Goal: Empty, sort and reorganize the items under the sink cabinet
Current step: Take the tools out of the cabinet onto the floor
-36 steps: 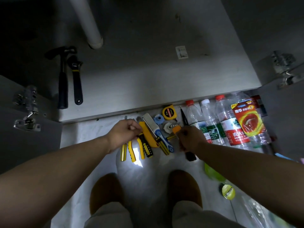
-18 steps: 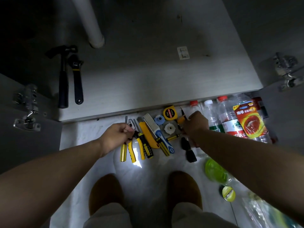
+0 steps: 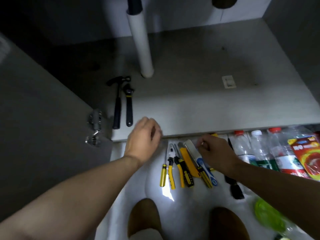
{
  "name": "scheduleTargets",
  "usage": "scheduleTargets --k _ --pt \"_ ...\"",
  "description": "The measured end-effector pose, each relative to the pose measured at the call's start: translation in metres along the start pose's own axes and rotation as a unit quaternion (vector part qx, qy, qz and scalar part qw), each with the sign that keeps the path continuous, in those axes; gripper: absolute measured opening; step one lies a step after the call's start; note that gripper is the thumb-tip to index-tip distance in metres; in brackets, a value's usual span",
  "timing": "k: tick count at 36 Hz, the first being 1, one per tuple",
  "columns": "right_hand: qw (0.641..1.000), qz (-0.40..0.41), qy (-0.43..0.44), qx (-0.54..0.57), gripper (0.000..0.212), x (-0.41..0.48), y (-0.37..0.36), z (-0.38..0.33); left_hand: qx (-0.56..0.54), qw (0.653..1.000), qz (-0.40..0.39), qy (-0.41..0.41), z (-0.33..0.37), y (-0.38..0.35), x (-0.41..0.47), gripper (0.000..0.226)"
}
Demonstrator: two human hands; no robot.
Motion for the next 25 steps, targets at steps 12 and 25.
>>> scheduleTargets --k 12,25 --pt "0.992 -0.029 0.124 0.002 0.017 0.059 -0.025 -0.079 0.069 0.915 0.012 0.397 -0.107 0.019 0.064 0.055" --pt "0.994 -0.052 0.054 0.075 0.016 0.104 -0.041 -0.099 -0.202 0.906 0.092 0.361 -0.082 0.013 0.062 0.018"
Point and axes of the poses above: each hand's wrist, its own x-axis towards the middle knuckle, its own y-axis out of the back of the hand, z = x × y, the point moved 10 cm from there along x, towards the middle knuckle, and after that the axes turned 9 degrees about y, right-handed, at the moved point
